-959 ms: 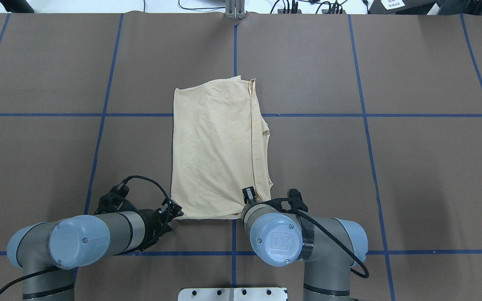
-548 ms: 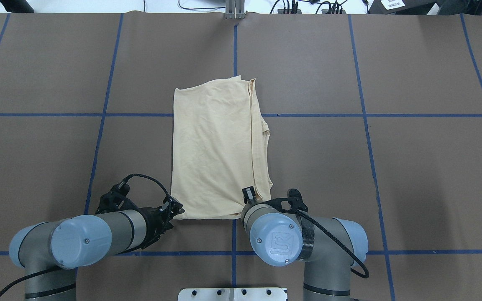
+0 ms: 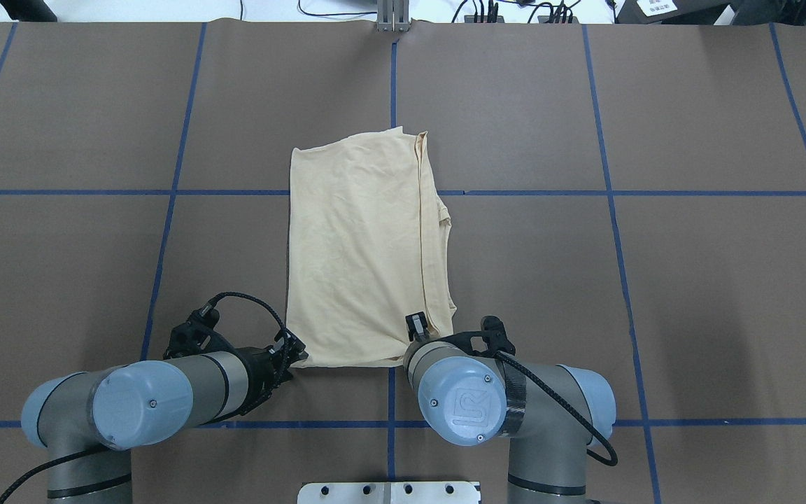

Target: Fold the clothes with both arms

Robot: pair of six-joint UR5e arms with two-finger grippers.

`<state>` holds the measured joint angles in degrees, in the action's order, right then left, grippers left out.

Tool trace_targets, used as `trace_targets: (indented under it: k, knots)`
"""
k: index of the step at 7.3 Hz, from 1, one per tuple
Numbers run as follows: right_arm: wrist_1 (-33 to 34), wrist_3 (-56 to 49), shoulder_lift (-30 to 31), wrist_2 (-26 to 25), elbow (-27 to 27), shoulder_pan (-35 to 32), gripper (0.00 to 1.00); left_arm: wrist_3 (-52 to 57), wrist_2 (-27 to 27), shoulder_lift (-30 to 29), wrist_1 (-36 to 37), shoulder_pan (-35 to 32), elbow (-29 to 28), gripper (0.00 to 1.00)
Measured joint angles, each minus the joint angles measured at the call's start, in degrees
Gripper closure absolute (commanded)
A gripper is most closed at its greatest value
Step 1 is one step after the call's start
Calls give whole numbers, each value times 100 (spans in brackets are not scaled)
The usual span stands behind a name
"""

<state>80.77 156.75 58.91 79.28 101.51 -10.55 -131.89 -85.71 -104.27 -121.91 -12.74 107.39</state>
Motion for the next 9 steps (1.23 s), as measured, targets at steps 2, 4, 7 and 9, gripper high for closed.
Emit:
trace_targets:
  k: [2,4,7,9]
  knots:
    - [0,2,15,0,21,0,100,3,-22,-71,-4,-2,13,100]
    - [6,6,27,-8,43,-9,100,13,-45,-136,-1,-13,107,100]
    - [1138,62,233,-25,1142,180,100,5,-134,153,106,-22,1131,100]
    - [2253,176,237,11,2026,264,100,9,-466,205,536,-71,1903,100]
